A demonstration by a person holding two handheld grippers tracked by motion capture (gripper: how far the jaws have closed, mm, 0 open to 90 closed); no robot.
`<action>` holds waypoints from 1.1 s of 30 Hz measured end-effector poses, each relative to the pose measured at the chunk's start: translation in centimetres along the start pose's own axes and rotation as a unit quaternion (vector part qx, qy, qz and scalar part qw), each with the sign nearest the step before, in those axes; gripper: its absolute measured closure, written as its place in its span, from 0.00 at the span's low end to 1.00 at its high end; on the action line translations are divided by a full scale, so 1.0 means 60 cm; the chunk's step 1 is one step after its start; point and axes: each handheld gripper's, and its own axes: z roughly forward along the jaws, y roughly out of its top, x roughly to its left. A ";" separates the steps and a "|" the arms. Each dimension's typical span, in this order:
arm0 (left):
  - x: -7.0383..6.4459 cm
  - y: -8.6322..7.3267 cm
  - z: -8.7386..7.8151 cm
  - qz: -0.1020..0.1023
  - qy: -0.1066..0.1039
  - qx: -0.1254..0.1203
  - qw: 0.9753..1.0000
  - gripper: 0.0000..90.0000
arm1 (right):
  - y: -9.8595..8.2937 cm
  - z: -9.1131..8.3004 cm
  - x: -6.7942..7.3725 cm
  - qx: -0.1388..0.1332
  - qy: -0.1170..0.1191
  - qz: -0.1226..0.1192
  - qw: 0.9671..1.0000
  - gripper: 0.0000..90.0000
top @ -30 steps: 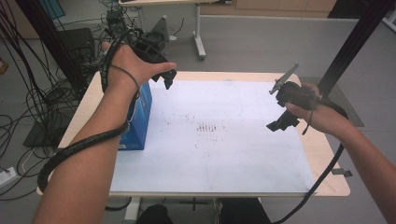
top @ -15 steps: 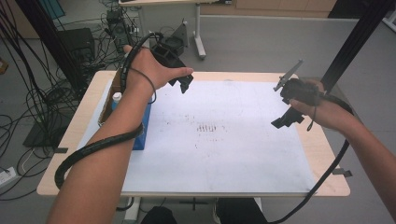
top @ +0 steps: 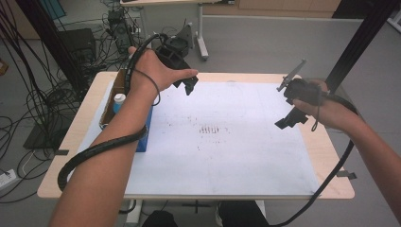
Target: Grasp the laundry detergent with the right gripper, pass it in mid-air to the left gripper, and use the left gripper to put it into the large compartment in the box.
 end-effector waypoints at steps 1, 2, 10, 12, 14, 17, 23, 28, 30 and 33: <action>-0.001 0.000 0.001 -0.001 0.000 0.001 1.000 0.12 | -0.001 0.000 0.000 0.001 0.001 0.000 1.000 0.00; -0.002 0.001 0.002 0.001 0.002 0.003 1.000 0.12 | -0.001 0.000 -0.001 0.001 0.000 -0.001 1.000 0.00; -0.006 0.007 0.004 0.001 0.002 0.003 1.000 0.12 | -0.001 0.000 -0.005 -0.001 0.000 -0.002 1.000 0.00; -0.006 0.008 0.005 0.001 0.001 0.003 1.000 0.12 | -0.001 0.001 -0.005 0.000 0.001 -0.003 1.000 0.00; -0.006 0.008 0.005 0.002 0.000 0.002 1.000 0.12 | -0.001 0.001 -0.005 0.000 0.001 -0.002 1.000 0.00; -0.004 0.008 0.007 0.001 -0.003 0.001 1.000 0.12 | 0.000 0.001 -0.005 0.000 0.001 -0.002 1.000 0.00; -0.003 0.007 0.012 0.000 -0.007 0.002 1.000 0.12 | 0.000 0.000 -0.003 0.001 0.000 -0.002 1.000 0.00; -0.003 0.006 0.013 0.002 -0.008 0.003 1.000 0.12 | 0.002 0.000 -0.002 0.001 0.001 -0.004 1.000 0.00; -0.003 0.006 0.012 0.001 -0.008 0.002 1.000 0.12 | 0.003 0.000 -0.001 0.001 0.000 -0.004 1.000 0.00; -0.003 0.006 0.011 0.002 -0.008 0.001 1.000 0.12 | 0.005 0.000 0.000 0.001 0.000 -0.005 1.000 0.00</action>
